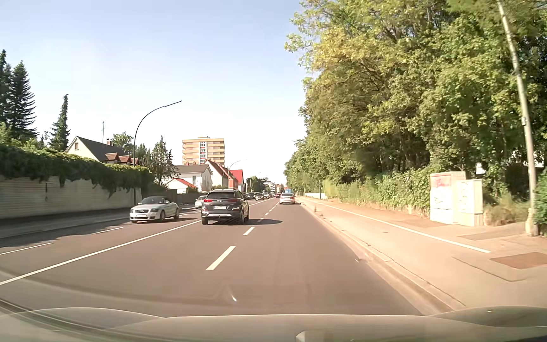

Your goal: Follow the waypoints while adhering to traffic rules and regulations

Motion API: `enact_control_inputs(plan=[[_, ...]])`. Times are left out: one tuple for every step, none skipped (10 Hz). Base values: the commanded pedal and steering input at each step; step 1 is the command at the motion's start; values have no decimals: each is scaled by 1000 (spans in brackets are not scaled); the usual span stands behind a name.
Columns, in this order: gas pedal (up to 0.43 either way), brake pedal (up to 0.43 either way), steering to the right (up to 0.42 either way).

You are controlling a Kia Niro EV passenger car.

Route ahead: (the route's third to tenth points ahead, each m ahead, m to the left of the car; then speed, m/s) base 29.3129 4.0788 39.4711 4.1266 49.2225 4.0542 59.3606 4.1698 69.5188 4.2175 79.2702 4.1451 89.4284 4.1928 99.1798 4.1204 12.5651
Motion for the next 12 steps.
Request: enact_control_inputs(plan=[[79,0,-6],[79,0,-5],[79,0,-5],[79,0,-5],[79,0,-4],[79,0,-4],[79,0,-4],[79,0,-3],[79,0,-3],[79,0,-3],[79,0,-3],[79,0,-4]])
